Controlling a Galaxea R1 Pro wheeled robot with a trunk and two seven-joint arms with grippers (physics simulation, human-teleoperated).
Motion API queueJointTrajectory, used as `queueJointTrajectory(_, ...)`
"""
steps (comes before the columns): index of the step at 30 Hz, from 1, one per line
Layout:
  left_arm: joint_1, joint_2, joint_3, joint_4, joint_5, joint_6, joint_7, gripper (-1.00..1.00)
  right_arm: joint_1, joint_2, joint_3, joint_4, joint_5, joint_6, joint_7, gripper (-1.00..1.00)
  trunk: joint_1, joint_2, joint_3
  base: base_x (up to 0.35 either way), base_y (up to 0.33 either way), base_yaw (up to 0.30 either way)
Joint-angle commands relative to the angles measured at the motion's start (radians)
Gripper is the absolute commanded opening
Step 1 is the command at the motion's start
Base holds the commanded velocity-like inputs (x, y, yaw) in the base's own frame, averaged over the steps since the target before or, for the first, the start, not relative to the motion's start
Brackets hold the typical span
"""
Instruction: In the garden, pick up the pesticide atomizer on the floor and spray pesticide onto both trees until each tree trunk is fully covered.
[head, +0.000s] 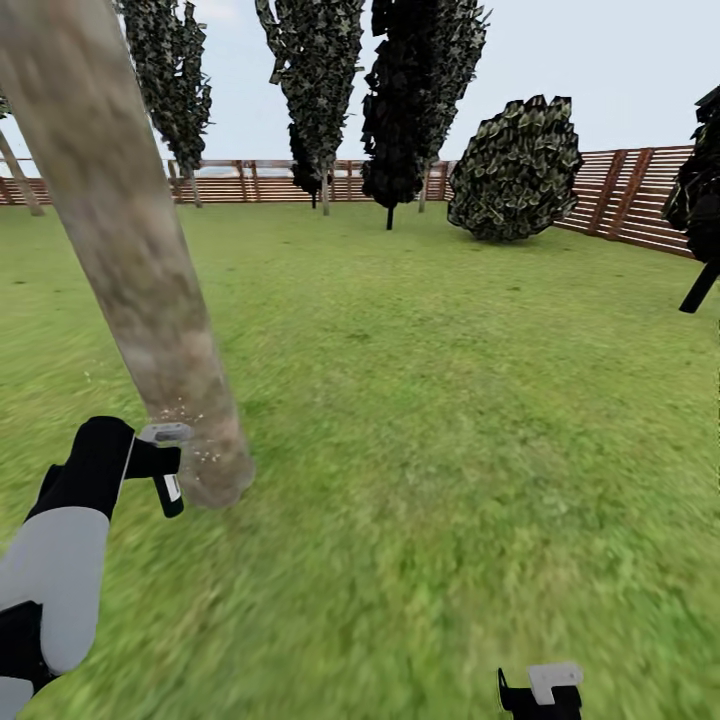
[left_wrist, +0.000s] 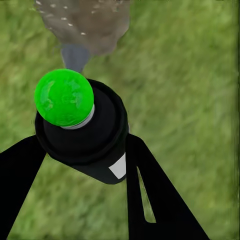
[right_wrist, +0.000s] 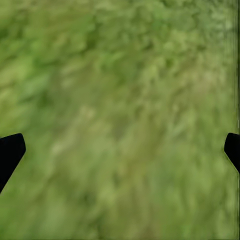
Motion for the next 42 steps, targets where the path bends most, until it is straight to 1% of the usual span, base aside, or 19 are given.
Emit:
queueJointTrajectory(1,-0.001,0.0,0.002,-0.001,-0.01,0.003,-0.01,-1.0,-0.001,0.0,-0.005,0.002,0.011,-0.002,-0.006,1.0,0.0,0.0,-0.001,0.085,-0.277,0.0)
queueJointTrajectory(10,-0.001,-0.002,0.002,-0.001,-0.012,0.003,-0.01,-1.0,-0.001,0.0,-0.005,0.002,0.011,-0.002,-0.006,1.0,0.0,0.0,-0.001,0.123,-0.274,0.022)
queueJointTrajectory(23,-0.001,0.001,0.003,0.0,-0.013,0.003,-0.009,-1.0,-0.001,0.0,-0.005,0.002,0.011,-0.002,-0.006,1.0,0.0,0.0,-0.001,0.098,-0.273,0.255)
queueJointTrajectory(37,-0.001,0.001,0.003,0.0,-0.012,0.003,-0.009,-1.0,-0.001,0.0,-0.005,0.002,0.011,-0.002,-0.006,1.0,0.0,0.0,-0.001,0.119,-0.265,0.02)
queueJointTrajectory(42,-0.001,0.001,0.003,0.0,-0.013,0.003,-0.009,-1.0,-0.001,0.001,-0.005,0.003,0.011,-0.002,-0.006,1.0,0.0,0.0,-0.001,0.079,-0.268,0.181)
